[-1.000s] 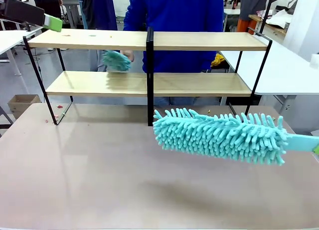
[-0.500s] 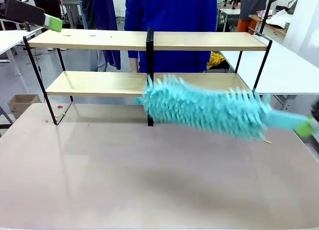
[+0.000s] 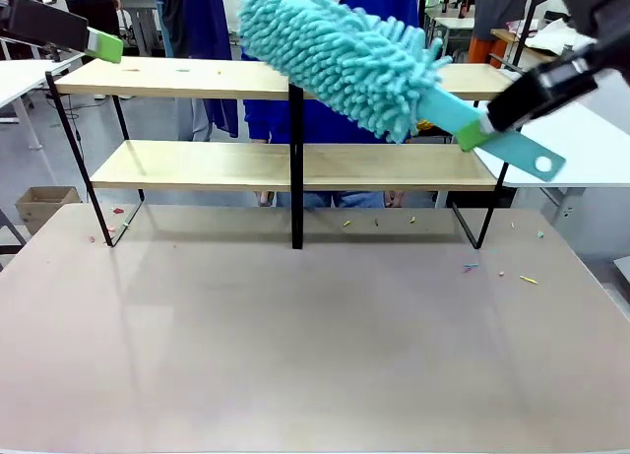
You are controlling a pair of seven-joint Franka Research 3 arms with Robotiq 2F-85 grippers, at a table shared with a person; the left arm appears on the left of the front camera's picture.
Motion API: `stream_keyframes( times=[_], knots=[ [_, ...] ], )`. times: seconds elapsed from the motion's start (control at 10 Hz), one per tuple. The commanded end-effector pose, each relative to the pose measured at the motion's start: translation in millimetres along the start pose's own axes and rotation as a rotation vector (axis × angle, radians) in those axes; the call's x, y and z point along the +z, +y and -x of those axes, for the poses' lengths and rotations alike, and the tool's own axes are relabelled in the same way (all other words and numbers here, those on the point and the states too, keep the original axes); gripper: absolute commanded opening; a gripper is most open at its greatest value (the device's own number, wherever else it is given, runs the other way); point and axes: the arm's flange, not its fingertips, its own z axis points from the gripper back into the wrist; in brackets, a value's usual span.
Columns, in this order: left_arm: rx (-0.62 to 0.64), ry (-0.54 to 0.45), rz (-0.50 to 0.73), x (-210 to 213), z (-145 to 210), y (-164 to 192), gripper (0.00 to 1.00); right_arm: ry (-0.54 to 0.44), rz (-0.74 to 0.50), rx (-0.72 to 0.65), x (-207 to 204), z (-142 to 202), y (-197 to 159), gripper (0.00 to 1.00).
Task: Clean the shelves.
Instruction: Clean another randomly selected level of the Shelf with the Duster.
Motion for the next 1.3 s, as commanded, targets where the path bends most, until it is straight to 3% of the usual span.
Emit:
stream_keyframes(
  times=[0.0,0.1,0.2,0.3,0.6,0.8,1.0,1.2],
  knots=[
    [-0.003,-0.002,0.007,0,2,1,1.0,0.031,-0.069,0.01,16,19,-19,0.13],
    [-0.003,-0.002,0.007,0,2,1,1.0,0.0,0.0,0.0,0,0,0,0.13],
    [-0.003,-0.002,0.007,0,2,1,1.0,0.007,-0.015,-0.054,-4,-9,-5,0.13],
    [-0.003,-0.002,0.007,0,2,1,1.0,0.058,0.018,-0.056,-9,-34,3,0.13],
    [-0.003,-0.002,0.007,0,2,1,1.0,0.097,0.162,-0.108,-25,-135,44,0.13],
    [-0.003,-0.002,0.007,0,2,1,1.0,0.145,0.328,-0.186,-43,-196,65,0.13],
    [-0.003,-0.002,0.007,0,2,1,1.0,0.149,0.366,-0.233,-78,-243,77,0.13],
    [-0.003,-0.002,0.007,0,2,1,1.0,0.146,0.359,-0.286,-117,-265,81,0.13]
  ],
)
